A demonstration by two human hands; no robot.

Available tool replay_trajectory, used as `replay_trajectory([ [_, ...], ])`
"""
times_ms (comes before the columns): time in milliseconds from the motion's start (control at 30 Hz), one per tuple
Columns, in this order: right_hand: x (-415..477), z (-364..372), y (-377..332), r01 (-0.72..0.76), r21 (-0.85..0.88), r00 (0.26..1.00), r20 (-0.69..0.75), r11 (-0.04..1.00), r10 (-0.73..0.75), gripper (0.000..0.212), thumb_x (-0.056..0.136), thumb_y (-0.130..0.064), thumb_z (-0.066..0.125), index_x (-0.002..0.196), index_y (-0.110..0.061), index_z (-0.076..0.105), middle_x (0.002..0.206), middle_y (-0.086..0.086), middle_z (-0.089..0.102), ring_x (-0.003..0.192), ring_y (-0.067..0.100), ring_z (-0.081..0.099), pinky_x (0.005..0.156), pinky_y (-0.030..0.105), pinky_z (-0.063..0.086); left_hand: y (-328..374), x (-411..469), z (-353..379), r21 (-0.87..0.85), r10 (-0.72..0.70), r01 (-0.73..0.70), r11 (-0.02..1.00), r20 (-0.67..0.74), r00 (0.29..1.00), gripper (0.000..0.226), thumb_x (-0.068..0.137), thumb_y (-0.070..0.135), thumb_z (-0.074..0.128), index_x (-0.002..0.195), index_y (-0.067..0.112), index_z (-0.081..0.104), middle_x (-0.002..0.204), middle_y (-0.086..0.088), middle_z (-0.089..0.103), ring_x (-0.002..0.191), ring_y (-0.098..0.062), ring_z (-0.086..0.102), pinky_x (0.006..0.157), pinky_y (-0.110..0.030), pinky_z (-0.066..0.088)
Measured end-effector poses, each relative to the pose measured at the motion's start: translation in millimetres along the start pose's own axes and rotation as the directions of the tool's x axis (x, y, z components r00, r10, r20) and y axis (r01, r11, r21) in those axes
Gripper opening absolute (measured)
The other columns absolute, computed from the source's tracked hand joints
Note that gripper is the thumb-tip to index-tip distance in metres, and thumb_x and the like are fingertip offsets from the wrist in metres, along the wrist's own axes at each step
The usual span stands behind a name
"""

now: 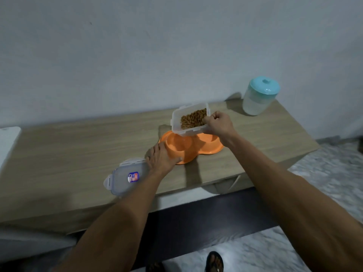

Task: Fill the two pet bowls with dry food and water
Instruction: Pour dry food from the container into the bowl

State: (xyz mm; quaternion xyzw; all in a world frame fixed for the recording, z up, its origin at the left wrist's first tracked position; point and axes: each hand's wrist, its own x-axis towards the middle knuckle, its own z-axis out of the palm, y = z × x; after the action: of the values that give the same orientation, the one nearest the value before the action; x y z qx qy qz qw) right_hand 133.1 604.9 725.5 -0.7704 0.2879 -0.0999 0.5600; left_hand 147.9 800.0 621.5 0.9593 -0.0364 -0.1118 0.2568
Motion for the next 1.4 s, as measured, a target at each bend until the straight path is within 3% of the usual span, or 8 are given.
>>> replay_trajectory([
  [133, -0.3, -3.8, 3.1, 0.094, -0.090, 0.995, -0.005, 0.991, -0.095, 0.018, 0.074, -0.017, 0.068, 0.069, -0.016, 0.051, 0.066, 0.004, 0.059, 0.063, 0.021, 0.070, 0.072, 0.049, 0.061, -2.8, -0.6, 10.0, 0.103, 0.001, 0.000, 0.995, -0.010, 1.000, 0.096, 0.064, 0.063, 0.074, 0.140, 0.017, 0.037, 0.144, -0.005, 0.042, 0.137, -0.029, 0.036, 0.110, -0.049, 0.032],
  [233, -3.4, -2.3, 5.4, 0.161, -0.187, 0.987, 0.009, 0.969, -0.162, 0.017, 0.073, -0.021, 0.067, 0.072, -0.010, 0.054, 0.072, 0.011, 0.069, 0.076, 0.029, 0.070, 0.073, 0.048, 0.058, -3.5, 1.6, 11.9, 0.121, -0.013, 0.014, 0.993, -0.003, 1.000, 0.095, 0.065, 0.063, 0.073, 0.139, 0.018, 0.037, 0.145, -0.004, 0.040, 0.137, -0.030, 0.035, 0.109, -0.052, 0.031],
  [333, -4.5, 0.1, 8.6, 0.212, -0.245, 0.977, 0.023, 0.946, -0.213, 0.023, 0.074, -0.023, 0.068, 0.076, -0.004, 0.056, 0.075, 0.015, 0.069, 0.075, 0.027, 0.069, 0.067, 0.046, 0.056, -2.1, 3.9, 11.3, 0.134, -0.025, 0.023, 0.991, 0.008, 1.000, 0.089, 0.067, 0.059, 0.073, 0.138, 0.018, 0.039, 0.146, -0.005, 0.039, 0.137, -0.031, 0.033, 0.109, -0.054, 0.030],
  [500, -7.6, 1.6, 12.6, 0.302, -0.294, 0.952, 0.051, 0.907, -0.301, 0.020, 0.076, -0.020, 0.069, 0.073, -0.006, 0.056, 0.073, 0.005, 0.058, 0.067, 0.014, 0.050, 0.055, 0.029, 0.036, -0.9, 4.1, 12.9, 0.132, -0.037, 0.037, 0.991, 0.000, 0.999, 0.083, 0.069, 0.057, 0.074, 0.135, 0.017, 0.043, 0.146, -0.004, 0.038, 0.138, -0.031, 0.032, 0.110, -0.053, 0.028],
  [633, -9.1, 2.3, 17.1, 0.376, -0.326, 0.926, 0.090, 0.867, -0.367, 0.022, 0.078, -0.019, 0.071, 0.073, -0.014, 0.051, 0.091, 0.005, 0.058, 0.086, 0.018, 0.052, 0.062, 0.020, 0.033, 0.5, 4.0, 12.7, 0.132, -0.047, 0.047, 0.990, -0.002, 0.999, 0.084, 0.069, 0.056, 0.075, 0.137, 0.017, 0.042, 0.146, -0.003, 0.036, 0.138, -0.030, 0.031, 0.110, -0.052, 0.028],
  [800, -12.6, 3.6, 24.0, 0.464, -0.349, 0.885, 0.151, 0.814, -0.440, 0.021, 0.077, -0.016, 0.075, 0.079, -0.011, 0.054, 0.106, 0.005, 0.054, 0.096, 0.016, 0.050, 0.070, 0.007, 0.032, 0.5, 3.9, 13.6, 0.118, -0.061, 0.061, 0.991, 0.001, 0.998, 0.085, 0.069, 0.055, 0.075, 0.137, 0.017, 0.043, 0.146, -0.002, 0.035, 0.138, -0.030, 0.031, 0.110, -0.052, 0.027],
  [1000, -14.6, 3.3, 30.6, 0.527, -0.347, 0.849, 0.174, 0.776, -0.499, 0.025, 0.075, -0.015, 0.074, 0.079, -0.016, 0.049, 0.109, 0.002, 0.050, 0.098, 0.023, 0.054, 0.079, 0.040, 0.056, 0.0, 5.6, 14.4, 0.120, -0.060, 0.060, 0.991, -0.002, 0.998, 0.086, 0.067, 0.055, 0.077, 0.136, 0.017, 0.044, 0.146, -0.003, 0.036, 0.138, -0.030, 0.032, 0.109, -0.051, 0.027],
  [1400, -15.5, 5.4, 32.5, 0.573, -0.346, 0.818, 0.186, 0.743, -0.545, 0.025, 0.073, -0.013, 0.072, 0.079, -0.017, 0.049, 0.106, 0.001, 0.049, 0.095, 0.023, 0.053, 0.078, 0.044, 0.055, 1.5, 4.7, 13.8, 0.127, -0.070, 0.070, 0.989, -0.001, 0.998, 0.085, 0.067, 0.054, 0.077, 0.137, 0.018, 0.044, 0.145, -0.002, 0.038, 0.137, -0.029, 0.033, 0.109, -0.054, 0.028],
])
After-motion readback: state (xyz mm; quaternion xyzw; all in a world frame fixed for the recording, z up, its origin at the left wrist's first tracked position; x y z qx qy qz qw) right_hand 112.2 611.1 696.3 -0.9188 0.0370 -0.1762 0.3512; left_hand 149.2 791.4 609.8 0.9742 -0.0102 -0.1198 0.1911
